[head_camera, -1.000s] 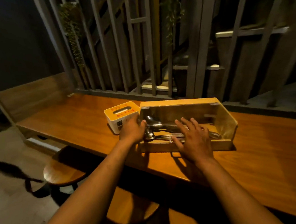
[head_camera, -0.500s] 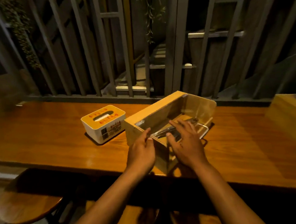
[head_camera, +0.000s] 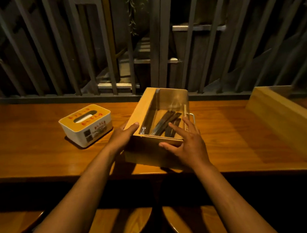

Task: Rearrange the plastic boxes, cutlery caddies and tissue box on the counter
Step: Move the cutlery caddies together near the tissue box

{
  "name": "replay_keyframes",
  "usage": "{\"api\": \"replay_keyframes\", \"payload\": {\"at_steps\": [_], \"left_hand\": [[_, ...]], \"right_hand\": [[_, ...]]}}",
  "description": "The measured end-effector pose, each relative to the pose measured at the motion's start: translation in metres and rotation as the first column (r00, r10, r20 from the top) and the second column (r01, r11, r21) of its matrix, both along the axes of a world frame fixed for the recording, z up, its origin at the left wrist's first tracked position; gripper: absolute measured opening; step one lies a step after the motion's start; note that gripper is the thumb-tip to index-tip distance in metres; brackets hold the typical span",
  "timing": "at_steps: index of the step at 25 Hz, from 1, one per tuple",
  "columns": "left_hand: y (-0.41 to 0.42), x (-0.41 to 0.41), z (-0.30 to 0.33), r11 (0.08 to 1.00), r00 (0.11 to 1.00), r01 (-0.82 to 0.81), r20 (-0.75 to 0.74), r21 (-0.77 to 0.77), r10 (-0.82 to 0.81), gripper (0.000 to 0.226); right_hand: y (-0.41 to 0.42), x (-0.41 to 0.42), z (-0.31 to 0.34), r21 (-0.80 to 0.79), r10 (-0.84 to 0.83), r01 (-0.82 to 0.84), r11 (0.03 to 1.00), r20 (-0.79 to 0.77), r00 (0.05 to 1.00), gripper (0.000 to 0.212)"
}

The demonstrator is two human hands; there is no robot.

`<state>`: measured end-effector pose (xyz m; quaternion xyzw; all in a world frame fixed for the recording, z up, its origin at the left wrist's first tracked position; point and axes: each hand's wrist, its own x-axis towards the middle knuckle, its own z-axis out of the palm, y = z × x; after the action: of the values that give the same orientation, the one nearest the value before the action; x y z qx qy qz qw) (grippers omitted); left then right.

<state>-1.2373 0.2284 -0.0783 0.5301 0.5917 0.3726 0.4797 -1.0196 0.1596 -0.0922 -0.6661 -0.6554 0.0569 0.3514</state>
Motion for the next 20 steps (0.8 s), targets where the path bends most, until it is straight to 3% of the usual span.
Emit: {"api": "replay_keyframes", "payload": {"at_steps": [3,9,20], "left_hand": [[-0.013,0.023,-0.006,0.999,0.998,-0.019,0.061,0.027,0.017,0.057],[-0.03,0.084,-0.01,0.994,0.996,-0.079,0.045,0.078,0.076,0.062],[-0.058,0.286,-0.012,0.994,0.999,-0.002,0.053,0.111,-0.004,0.058]], "right_hand": [[-0.004,0.025,0.0,-0.006,0.01,-0.01,1.0,-0.091,0.996,0.078],[-0.018,0.076,-0.003,0.042,-0.02,0.026,0.999,-0.132,0.991,0.079],[-0.06,0.275,-0.001,0.017,-0.071,0.074,0.997,-0.129,0.989,0.079]]}}
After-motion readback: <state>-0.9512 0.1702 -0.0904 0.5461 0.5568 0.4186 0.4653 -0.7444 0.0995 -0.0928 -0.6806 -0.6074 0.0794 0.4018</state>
